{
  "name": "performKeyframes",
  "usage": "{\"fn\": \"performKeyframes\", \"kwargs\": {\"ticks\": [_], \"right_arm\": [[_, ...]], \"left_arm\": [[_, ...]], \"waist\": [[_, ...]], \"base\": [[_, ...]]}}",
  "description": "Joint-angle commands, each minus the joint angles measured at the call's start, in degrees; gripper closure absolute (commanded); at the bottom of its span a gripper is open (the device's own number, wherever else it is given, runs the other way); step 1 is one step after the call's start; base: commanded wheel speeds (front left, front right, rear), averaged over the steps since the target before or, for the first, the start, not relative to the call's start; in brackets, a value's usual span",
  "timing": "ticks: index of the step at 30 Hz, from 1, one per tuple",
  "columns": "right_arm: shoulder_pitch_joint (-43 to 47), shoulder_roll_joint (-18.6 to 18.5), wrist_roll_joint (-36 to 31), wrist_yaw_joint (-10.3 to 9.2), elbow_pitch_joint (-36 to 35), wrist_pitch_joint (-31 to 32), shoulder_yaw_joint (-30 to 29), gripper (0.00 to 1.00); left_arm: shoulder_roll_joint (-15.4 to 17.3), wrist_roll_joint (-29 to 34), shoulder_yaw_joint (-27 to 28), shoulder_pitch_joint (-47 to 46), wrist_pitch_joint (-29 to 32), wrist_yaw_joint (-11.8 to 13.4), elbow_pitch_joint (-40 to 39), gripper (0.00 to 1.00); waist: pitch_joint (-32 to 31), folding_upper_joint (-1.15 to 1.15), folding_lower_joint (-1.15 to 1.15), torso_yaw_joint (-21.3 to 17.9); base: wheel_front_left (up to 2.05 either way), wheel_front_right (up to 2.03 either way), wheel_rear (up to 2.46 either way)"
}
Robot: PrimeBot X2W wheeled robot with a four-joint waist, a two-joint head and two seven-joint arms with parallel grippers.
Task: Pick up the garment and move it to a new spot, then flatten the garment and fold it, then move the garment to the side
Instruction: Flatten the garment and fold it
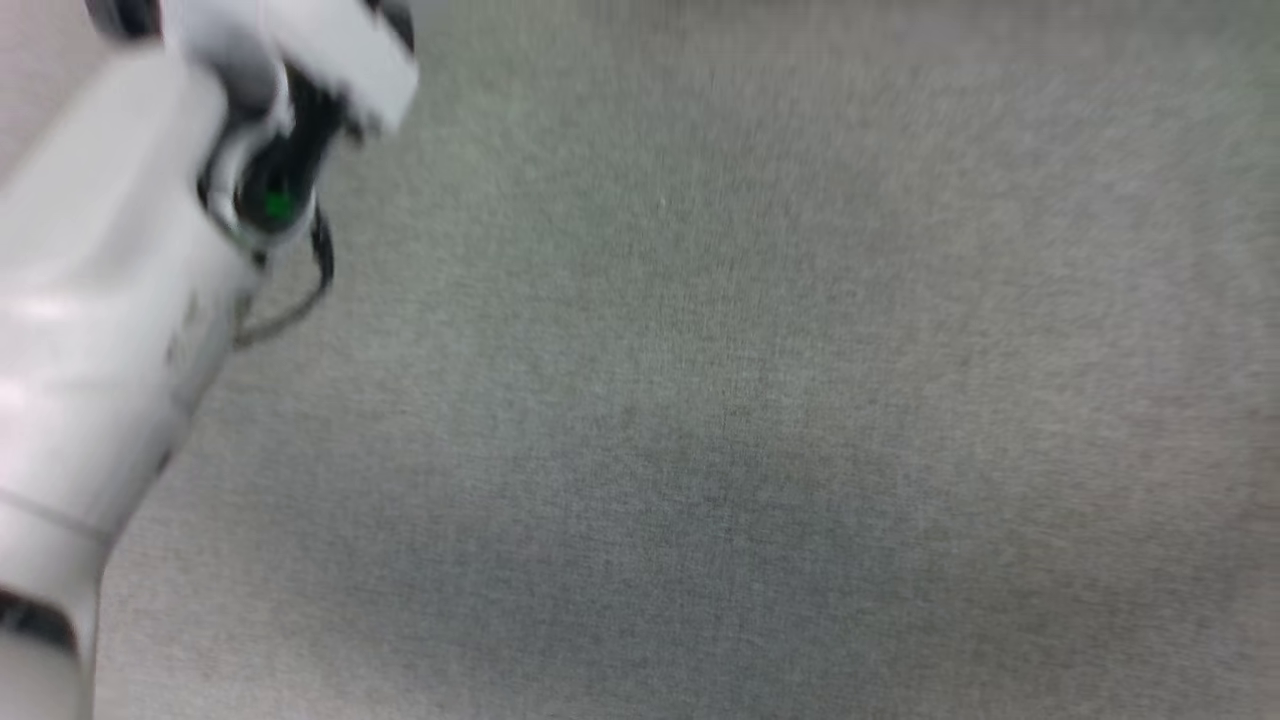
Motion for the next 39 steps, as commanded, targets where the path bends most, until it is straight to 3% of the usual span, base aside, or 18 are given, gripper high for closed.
{"fn": "performKeyframes", "kwargs": {"ticks": [1,11,16,22,32,39], "right_arm": [[2.3,-1.2,1.0,-0.02,-1.1,0.2,0.4,1.0],[28.4,-9.1,12.3,-0.02,-11.7,2.4,-0.6,1.0],[40.1,-11.9,15.3,-0.02,-16.5,4.2,-2.0,1.0],[52.5,-13.8,18.0,-0.02,-20.7,6.0,-5.0,1.0],[69.2,-15.3,21.2,-0.02,-27.4,12.4,-9.4,1.0],[76.5,-15.0,22.0,-0.03,-30.2,15.9,-15.2,1.0]], "left_arm": [[0.8,-0.6,-0.5,1.9,-0.2,-0.2,-0.9,1.0],[9.5,-2.1,-7.5,21.6,-1.8,0.4,-11.3,1.0],[14.2,-1.9,-10.1,31.8,-2.4,3.4,-18.8,1.0],[18.4,-3.9,-11.3,42.2,-3.0,8.8,-27.2,1.0],[21.0,-8.2,-11.9,53.4,-3.5,15.9,-35.7,1.0],[23.1,-9.6,-10.6,57.0,-3.7,18.9,-39.4,1.0]], "waist": [[-7.3,0.0,0.0,-1.2],[-15.3,0.0,0.0,-2.5],[-17.3,0.0,0.0,-2.8],[-18.5,0.0,0.0,-2.8],[-19.2,0.0,0.0,-2.8],[-19.1,0.0,0.0,-2.7]], "base": [[0.0,0.0,0.0],[0.0,0.0,0.0],[0.0,0.0,0.0],[0.0,0.0,0.0],[0.0,0.0,0.0],[0.0,0.0,0.0]]}}
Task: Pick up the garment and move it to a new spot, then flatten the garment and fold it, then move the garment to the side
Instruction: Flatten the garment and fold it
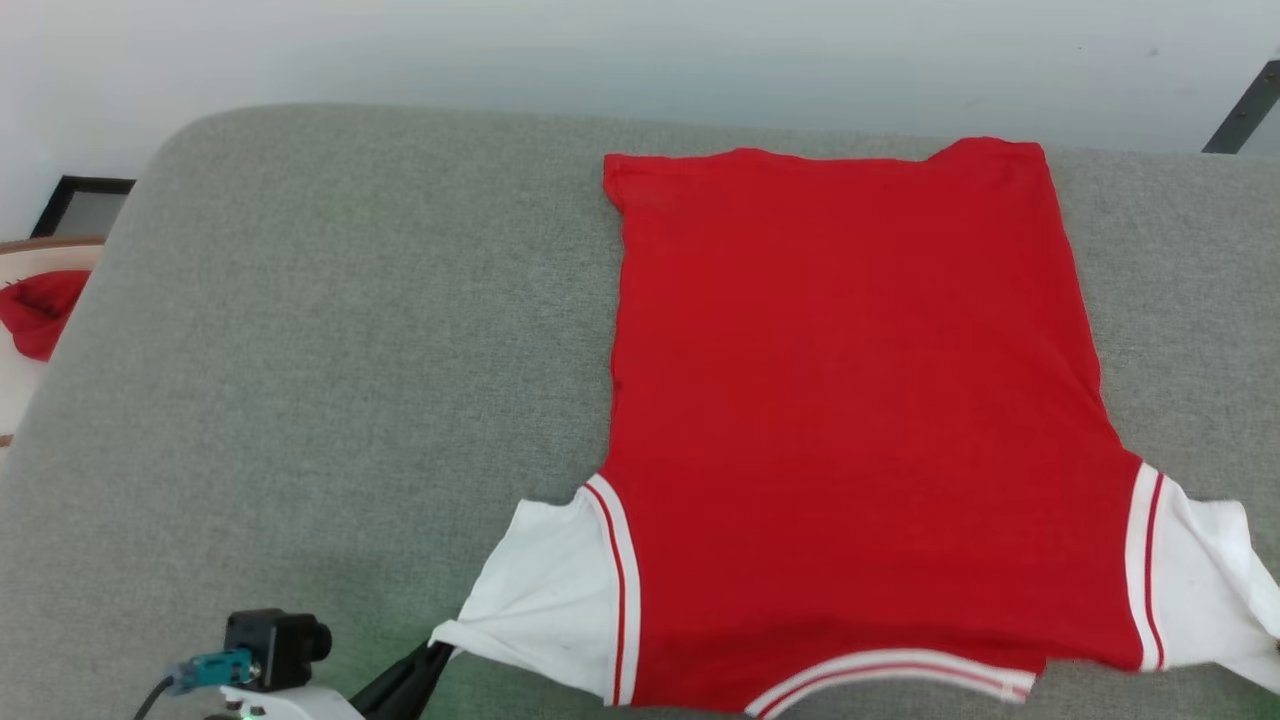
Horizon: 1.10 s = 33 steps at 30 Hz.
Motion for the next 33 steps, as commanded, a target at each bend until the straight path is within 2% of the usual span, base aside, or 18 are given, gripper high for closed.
{"fn": "performKeyframes", "kwargs": {"ticks": [1,11,12,13,14,15,16,21,25,29,33], "right_arm": [[1.5,0.0,-0.5,-0.05,-0.3,0.5,-1.4,1.0],[5.2,4.0,-4.5,-0.06,-3.5,6.5,-9.1,1.0],[5.1,4.5,-5.1,-0.06,-4.0,7.1,-9.8,0.89],[5.1,4.9,-5.9,-0.06,-4.3,7.7,-10.6,0.67],[5.2,5.5,-6.7,-0.06,-4.8,8.4,-11.3,0.53],[5.2,6.2,-7.4,-0.06,-5.4,9.1,-12.1,0.09],[5.2,6.8,-7.9,-0.06,-5.9,9.8,-12.8,0.0],[5.5,8.9,-11.3,-0.06,-9.2,13.6,-15.9,0.0],[4.7,11.4,-14.8,-0.05,-15.1,16.7,-19.6,0.0],[1.3,13.8,-18.6,-0.05,-21.5,19.9,-22.2,0.0],[-5.7,15.7,-21.7,-0.05,-25.2,23.6,-21.9,0.0]], "left_arm": [[0.6,-0.3,0.6,0.8,-0.3,0.7,-0.4,1.0],[0.7,0.9,2.5,2.3,-0.4,1.9,-2.2,1.0],[0.6,1.0,2.6,2.2,-0.4,1.9,-2.1,1.0],[0.3,1.2,2.8,2.1,-0.5,1.9,-2.0,1.0],[0.1,1.4,2.9,2.0,-0.5,1.9,-2.0,1.0],[-0.2,1.6,3.1,2.0,-0.5,1.9,-1.9,1.0],[-0.5,1.8,3.2,2.0,-0.5,1.9,-1.8,1.0],[-1.7,2.5,3.7,2.0,-0.5,1.5,-1.3,1.0],[-2.9,3.4,4.3,1.9,-0.5,1.2,-0.9,1.0],[-4.3,4.5,5.5,1.5,-0.5,0.7,-0.6,1.0],[-5.9,6.0,6.3,0.6,-0.4,-0.2,-0.2,1.0]], "waist": [[0.0,0.0,0.0,0.0],[0.9,0.0,0.0,-0.2],[1.0,0.0,0.0,-0.2],[1.1,0.0,0.0,-0.3],[1.2,0.0,0.0,-0.3],[1.3,0.0,0.0,-0.3],[1.4,0.0,0.0,-0.3],[1.9,0.0,0.0,-0.3],[2.8,0.0,0.0,-0.3],[4.0,0.0,0.0,-0.2],[5.7,0.0,0.0,0.5]], "base": [[0.0,0.0,0.0],[0.0,0.0,0.0],[0.0,0.0,0.0],[0.0,0.0,0.0],[0.0,0.0,0.0],[0.0,0.0,0.0],[0.0,0.0,0.0],[0.0,0.0,0.0],[0.0,0.0,0.0],[0.0,0.0,0.0],[0.0,0.0,0.0]]}}
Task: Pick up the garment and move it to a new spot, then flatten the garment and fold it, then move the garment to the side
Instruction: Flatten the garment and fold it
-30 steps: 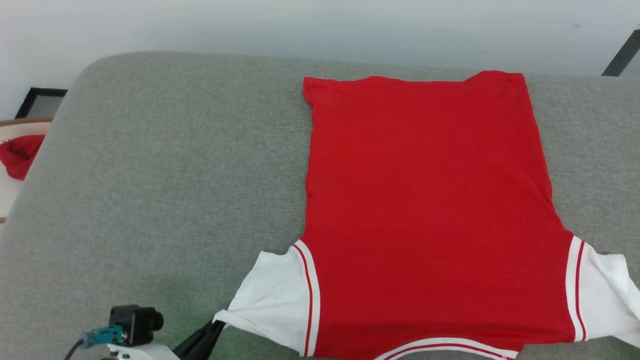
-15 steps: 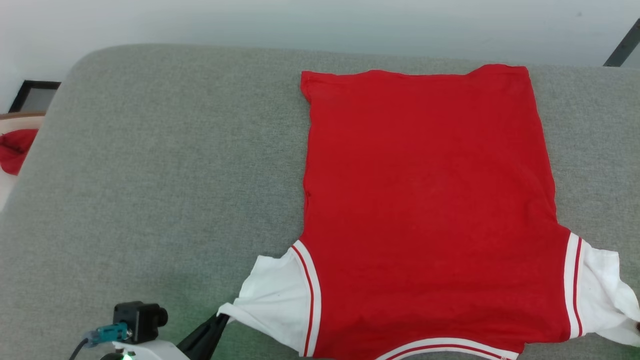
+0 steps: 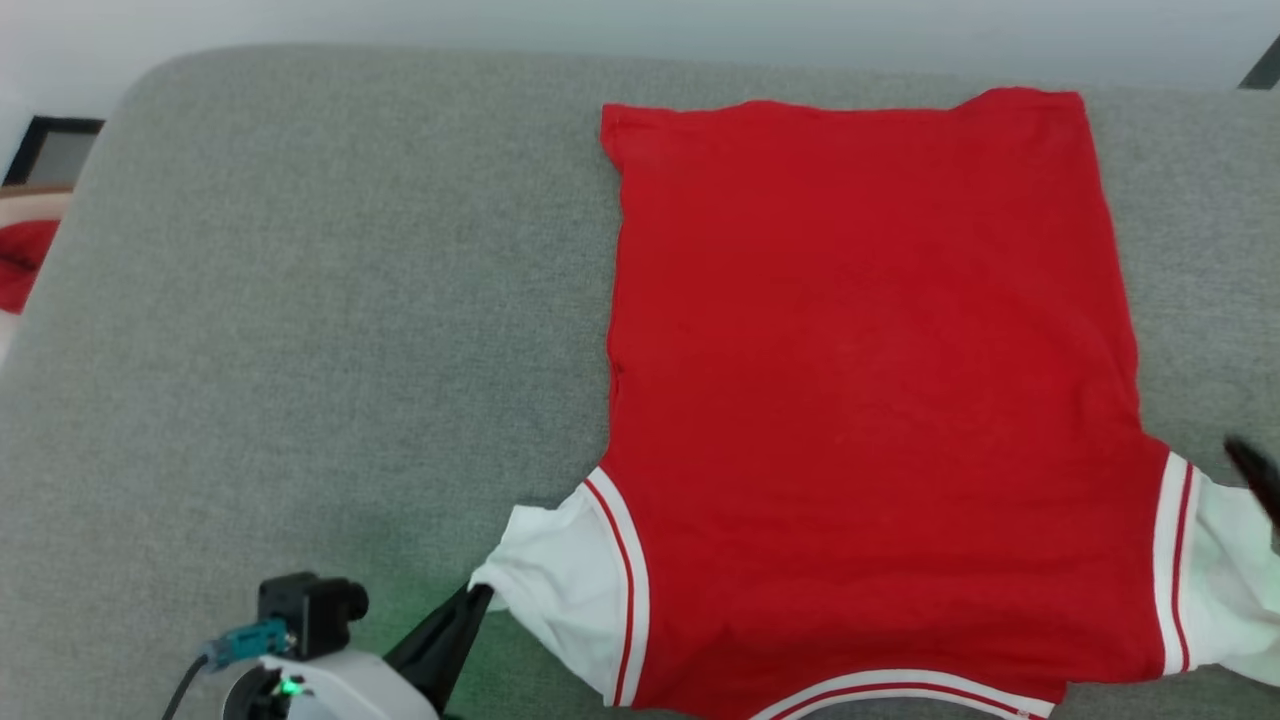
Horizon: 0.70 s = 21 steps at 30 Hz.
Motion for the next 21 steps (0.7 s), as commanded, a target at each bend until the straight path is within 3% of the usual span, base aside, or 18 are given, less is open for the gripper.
{"fn": "performKeyframes", "kwargs": {"ticks": [1,7,21], "right_arm": [[-2.0,0.3,-0.3,-0.04,-0.2,0.4,0.3,0.0],[-17.5,0.0,-3.6,-0.04,4.5,4.5,4.2,0.0],[-46.1,-5.6,-8.6,-0.04,31.1,11.0,8.9,0.0]], "left_arm": [[-0.4,0.5,0.3,-0.8,0.0,-0.2,0.1,1.0],[-3.5,2.8,0.1,-3.2,0.0,-2.1,1.6,1.0],[-12.3,6.2,-2.9,-10.5,0.6,-9.7,8.4,1.0]], "waist": [[1.1,0.0,0.0,0.7],[3.8,0.0,0.0,3.3],[11.5,0.0,0.0,14.1]], "base": [[0.0,0.0,0.0],[0.0,0.0,0.0],[0.0,0.0,0.0]]}}
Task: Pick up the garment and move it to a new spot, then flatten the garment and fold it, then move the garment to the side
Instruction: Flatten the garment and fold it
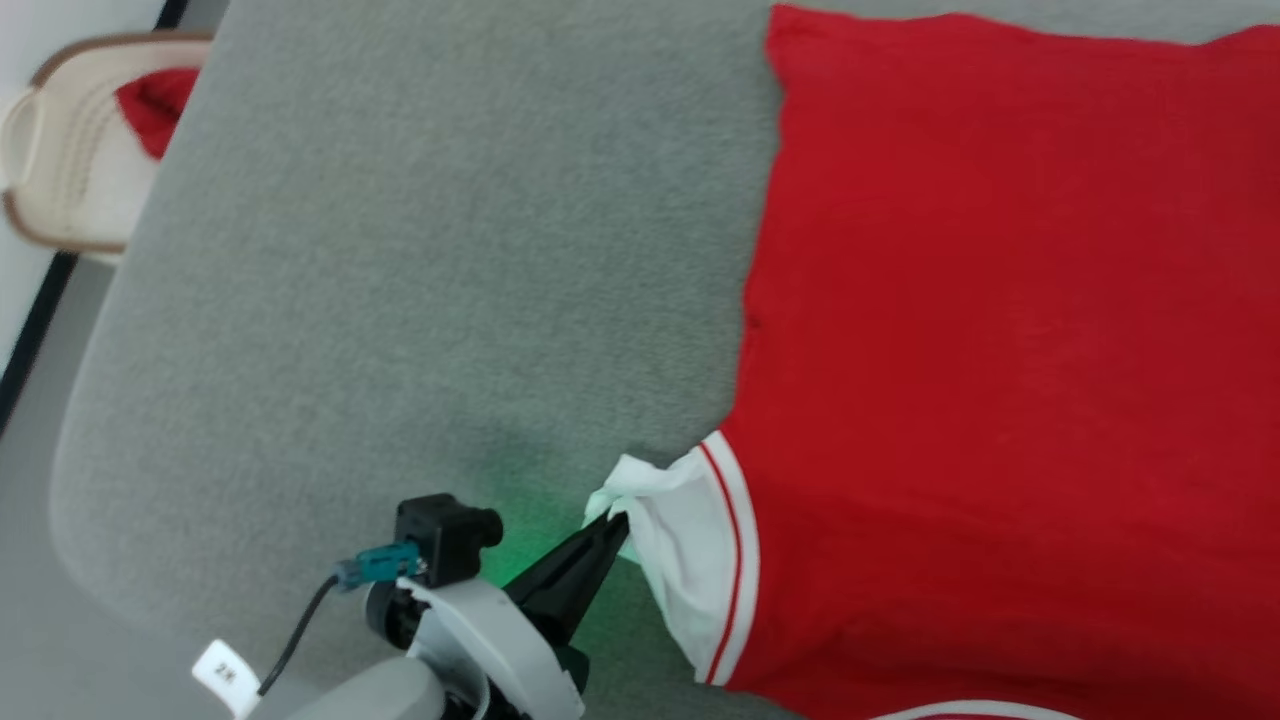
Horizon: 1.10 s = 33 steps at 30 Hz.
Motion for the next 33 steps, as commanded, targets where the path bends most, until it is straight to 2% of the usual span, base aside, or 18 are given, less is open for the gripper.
{"fn": "performKeyframes", "kwargs": {"ticks": [1,7,15,22,23,24,27,33], "right_arm": [[-1.6,-0.4,-0.7,-0.04,1.4,0.4,0.0,0.0],[-9.1,-1.3,-4.6,-0.04,11.8,2.2,-0.4,0.0],[-16.7,-2.0,-12.3,-0.04,23.0,4.9,-3.0,0.0],[-19.3,0.4,-19.2,-0.05,31.2,9.5,-7.2,0.0],[-19.4,1.0,-20.2,-0.05,32.1,10.4,-7.7,0.53],[-19.4,1.6,-21.1,-0.04,32.6,11.0,-7.8,1.0],[-19.7,2.6,-23.4,-0.04,33.7,13.0,-9.4,1.0],[-20.5,5.2,-25.9,0.0,32.8,12.8,-12.9,1.0]], "left_arm": [[-0.7,0.4,-0.1,-0.9,-0.2,-0.6,0.5,1.0],[-3.6,1.7,-0.7,-2.4,-0.3,-3.1,3.3,1.0],[-6.6,3.3,-0.5,-3.2,-0.3,-5.4,6.3,1.0],[-9.0,3.9,-0.1,-3.6,-0.2,-6.7,8.5,1.0],[-9.3,3.9,0.0,-3.7,-0.2,-6.9,8.8,1.0],[-9.5,4.1,0.1,-3.7,-0.2,-7.0,9.1,1.0],[-10.0,4.3,0.4,-3.7,-0.2,-7.3,10.0,1.0],[-10.2,4.4,1.3,-3.4,-0.2,-7.8,11.4,1.0]], "waist": [[3.8,0.0,0.0,4.1],[6.5,0.0,0.0,7.5],[9.3,0.0,0.0,10.0],[10.3,0.0,0.0,10.8],[10.4,0.0,0.0,10.8],[10.4,0.0,0.0,10.8],[10.3,0.0,0.0,10.6],[9.3,0.0,0.0,9.4]], "base": [[0.0,0.0,0.0],[0.0,0.0,0.0],[0.0,0.0,0.0],[0.0,0.0,0.0],[0.0,0.0,0.0],[0.0,0.0,0.0],[0.0,0.0,0.0],[0.0,0.0,0.0]]}}
